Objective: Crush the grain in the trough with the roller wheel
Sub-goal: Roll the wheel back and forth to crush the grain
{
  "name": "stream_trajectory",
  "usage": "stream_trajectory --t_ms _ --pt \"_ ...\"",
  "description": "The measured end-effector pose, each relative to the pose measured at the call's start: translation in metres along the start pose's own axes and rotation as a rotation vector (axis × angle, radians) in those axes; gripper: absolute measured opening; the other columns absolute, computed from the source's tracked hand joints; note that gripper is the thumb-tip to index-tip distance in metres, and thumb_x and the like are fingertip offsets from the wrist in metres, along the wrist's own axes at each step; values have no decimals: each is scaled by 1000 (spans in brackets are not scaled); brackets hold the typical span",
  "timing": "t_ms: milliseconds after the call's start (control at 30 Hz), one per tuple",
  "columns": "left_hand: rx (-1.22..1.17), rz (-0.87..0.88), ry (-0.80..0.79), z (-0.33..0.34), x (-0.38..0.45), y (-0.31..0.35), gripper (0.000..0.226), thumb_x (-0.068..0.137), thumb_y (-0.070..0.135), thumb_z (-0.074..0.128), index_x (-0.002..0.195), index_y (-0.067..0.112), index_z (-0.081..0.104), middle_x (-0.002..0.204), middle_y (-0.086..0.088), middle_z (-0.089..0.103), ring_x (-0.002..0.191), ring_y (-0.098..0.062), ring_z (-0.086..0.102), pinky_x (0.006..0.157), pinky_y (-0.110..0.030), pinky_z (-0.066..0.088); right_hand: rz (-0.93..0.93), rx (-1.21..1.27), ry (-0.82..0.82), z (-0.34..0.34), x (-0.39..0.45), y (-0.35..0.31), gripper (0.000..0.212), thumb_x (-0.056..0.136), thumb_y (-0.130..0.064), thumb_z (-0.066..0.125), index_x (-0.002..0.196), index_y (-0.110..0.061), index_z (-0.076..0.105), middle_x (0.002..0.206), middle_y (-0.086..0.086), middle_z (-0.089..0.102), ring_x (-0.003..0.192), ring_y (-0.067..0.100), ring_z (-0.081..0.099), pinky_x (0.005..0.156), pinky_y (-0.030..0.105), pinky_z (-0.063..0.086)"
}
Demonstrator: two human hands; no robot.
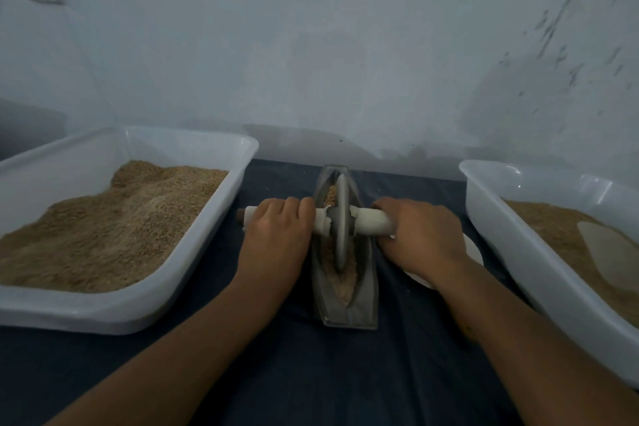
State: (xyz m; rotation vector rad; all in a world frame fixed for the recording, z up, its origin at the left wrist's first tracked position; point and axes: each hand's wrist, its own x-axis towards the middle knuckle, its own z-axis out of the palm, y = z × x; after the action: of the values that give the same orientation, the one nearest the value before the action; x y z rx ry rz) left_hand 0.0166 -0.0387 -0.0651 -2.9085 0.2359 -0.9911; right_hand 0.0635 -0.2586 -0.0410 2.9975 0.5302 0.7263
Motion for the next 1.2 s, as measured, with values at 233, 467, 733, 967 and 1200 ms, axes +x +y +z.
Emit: stream_trajectory --t_ms 233,467,733,967,1200 --pt "25 -41 -38 21 41 -8 17 88 22 63 98 23 50 90 4 62 81 -16 60 72 -29 39 26 37 -149 13 48 12 42 81 -47 66 121 -49 55 100 -14 68 83 15 61 56 28 29" --pt "59 -53 -49 34 67 -13 28 89 23 62 89 25 34 90 4 62 80 -17 60 66 -30 31 25 66 -382 13 83 21 48 76 -46 71 121 -53 55 106 -16 66 90 14 59 61 30 37" --pt "28 -43 -31 27 56 -10 11 92 21 58 97 23 49 89 4 60 80 -16 57 69 -29 30 54 83 -309 13 64 19 43 77 -44 69 117 -49 56 104 -13 67 85 17 58 58 29 34" --pt "-53 -4 43 6 21 -1 11 87 15 65 97 18 61 89 -2 64 82 -22 59 83 -35 46 10 129 -118 6 14 11 44 83 -46 65 125 -47 50 108 -15 67 93 15 64 59 30 33" --pt "-51 50 -25 -18 -7 1 49 85 26 69 130 19 51 123 -2 61 112 -21 56 107 -37 38 -1 140 -56 -9 -20 4 50 86 -39 66 133 -44 51 117 -12 67 102 16 65 72 31 41"
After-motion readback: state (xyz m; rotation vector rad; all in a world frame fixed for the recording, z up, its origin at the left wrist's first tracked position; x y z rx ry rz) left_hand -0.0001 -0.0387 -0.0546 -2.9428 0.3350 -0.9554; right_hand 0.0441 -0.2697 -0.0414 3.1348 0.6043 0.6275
